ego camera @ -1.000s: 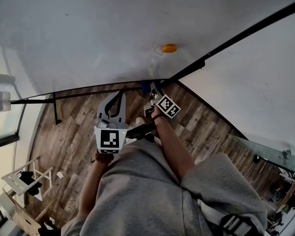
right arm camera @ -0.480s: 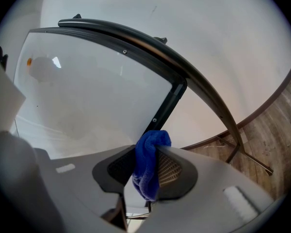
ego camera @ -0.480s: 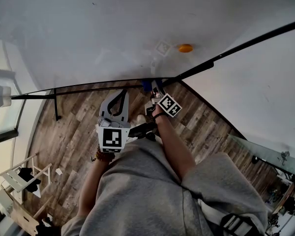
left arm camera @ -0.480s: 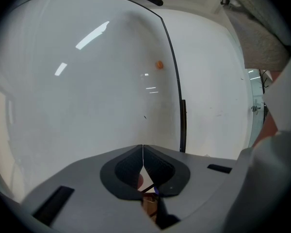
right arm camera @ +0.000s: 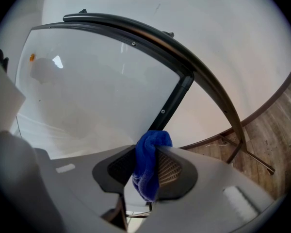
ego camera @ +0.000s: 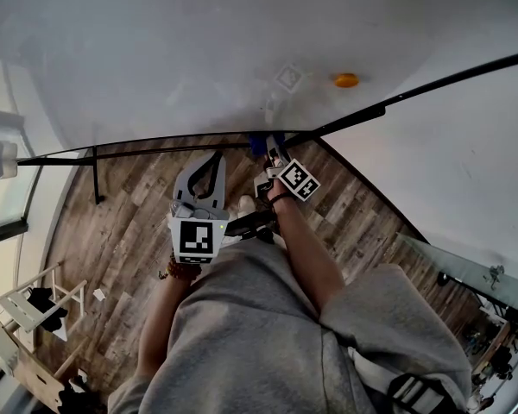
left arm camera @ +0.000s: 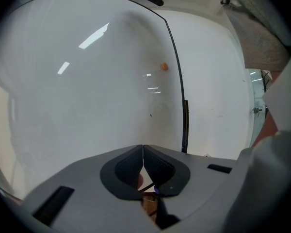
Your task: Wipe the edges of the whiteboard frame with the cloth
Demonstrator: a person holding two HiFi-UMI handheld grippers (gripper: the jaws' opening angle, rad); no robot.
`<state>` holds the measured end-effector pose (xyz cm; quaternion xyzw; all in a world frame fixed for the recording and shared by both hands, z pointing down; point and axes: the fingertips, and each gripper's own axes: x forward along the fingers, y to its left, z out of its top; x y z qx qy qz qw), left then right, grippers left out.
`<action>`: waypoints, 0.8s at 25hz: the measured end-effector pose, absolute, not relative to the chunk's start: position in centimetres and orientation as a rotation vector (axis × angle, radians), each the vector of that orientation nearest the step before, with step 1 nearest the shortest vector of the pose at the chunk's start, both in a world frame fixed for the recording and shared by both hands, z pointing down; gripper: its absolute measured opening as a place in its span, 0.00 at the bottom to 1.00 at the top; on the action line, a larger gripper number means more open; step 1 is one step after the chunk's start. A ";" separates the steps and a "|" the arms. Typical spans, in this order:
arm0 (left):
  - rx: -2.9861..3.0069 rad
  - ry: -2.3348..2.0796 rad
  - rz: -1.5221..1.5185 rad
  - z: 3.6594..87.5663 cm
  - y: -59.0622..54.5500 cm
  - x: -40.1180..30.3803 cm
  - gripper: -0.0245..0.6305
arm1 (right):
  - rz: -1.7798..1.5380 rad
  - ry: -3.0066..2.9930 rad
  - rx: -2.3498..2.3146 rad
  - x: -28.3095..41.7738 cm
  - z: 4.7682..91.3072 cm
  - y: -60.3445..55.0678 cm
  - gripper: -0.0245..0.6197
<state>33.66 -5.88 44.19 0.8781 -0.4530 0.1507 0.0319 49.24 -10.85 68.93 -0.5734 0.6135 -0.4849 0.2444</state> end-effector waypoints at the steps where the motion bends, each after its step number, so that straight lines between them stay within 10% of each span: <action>1: 2.701 -1.398 0.463 44.2 -5.9 33.5 0.06 | -1.324 1.682 -1.566 49.1 68.9 -10.9 0.22; 20: 2.668 -1.442 0.455 43.9 -6.6 29.9 0.06 | -1.335 1.751 -1.561 45.7 68.8 -11.2 0.22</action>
